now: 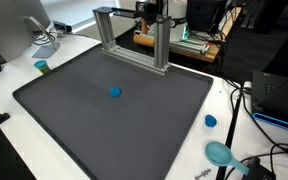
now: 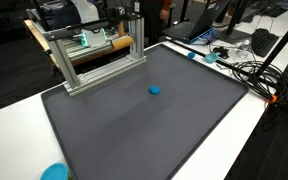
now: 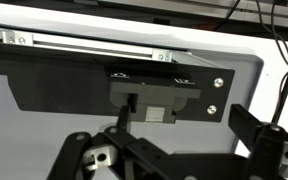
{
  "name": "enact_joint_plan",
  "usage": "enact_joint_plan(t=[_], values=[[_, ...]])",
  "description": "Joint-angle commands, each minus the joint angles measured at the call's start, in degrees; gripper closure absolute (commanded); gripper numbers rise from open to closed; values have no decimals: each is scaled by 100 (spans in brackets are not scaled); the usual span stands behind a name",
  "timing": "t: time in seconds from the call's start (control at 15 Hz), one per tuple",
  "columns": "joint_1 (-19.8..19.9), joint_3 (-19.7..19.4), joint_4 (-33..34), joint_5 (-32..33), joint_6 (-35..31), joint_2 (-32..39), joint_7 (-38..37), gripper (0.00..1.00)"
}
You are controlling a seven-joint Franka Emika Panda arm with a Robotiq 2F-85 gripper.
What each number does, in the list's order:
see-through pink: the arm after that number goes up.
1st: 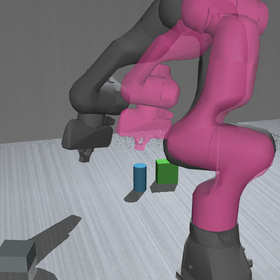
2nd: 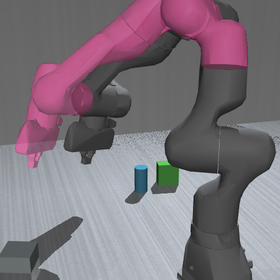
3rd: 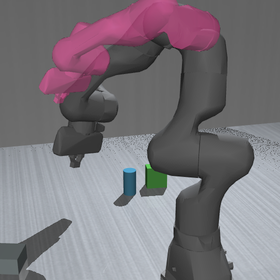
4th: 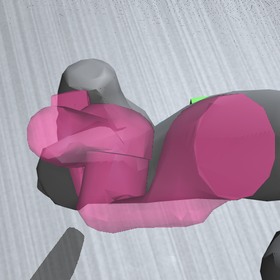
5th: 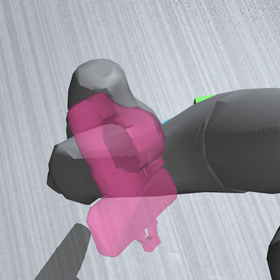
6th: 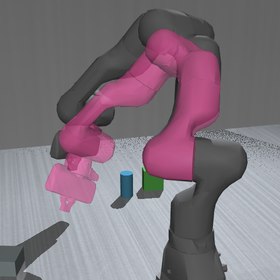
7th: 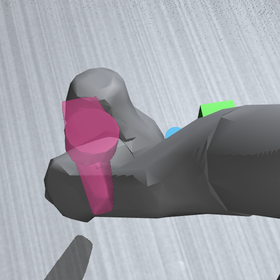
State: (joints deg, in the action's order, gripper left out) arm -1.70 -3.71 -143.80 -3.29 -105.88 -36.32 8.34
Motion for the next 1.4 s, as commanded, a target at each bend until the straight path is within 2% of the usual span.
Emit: enact_joint_plan(t=[0.0, 0.2, 0.33, 0.53, 0.67, 0.73, 1.0, 1.33], values=[[223, 454, -237, 86, -307, -211, -1057, 0], [395, 811, -408, 257, -628, -268, -1981, 0], [485, 945, -527, 463, -828, -235, -2279, 0], [473, 822, -748, 810, -1233, -308, -1878, 0], [354, 602, -821, 804, -1342, -402, -1399, 0], [405, 772, -613, 728, -1189, -110, -1771, 0], [399, 647, -652, 727, -1228, -208, -1473, 0], [358, 571, -992, 641, -1722, -349, -1423, 0]])
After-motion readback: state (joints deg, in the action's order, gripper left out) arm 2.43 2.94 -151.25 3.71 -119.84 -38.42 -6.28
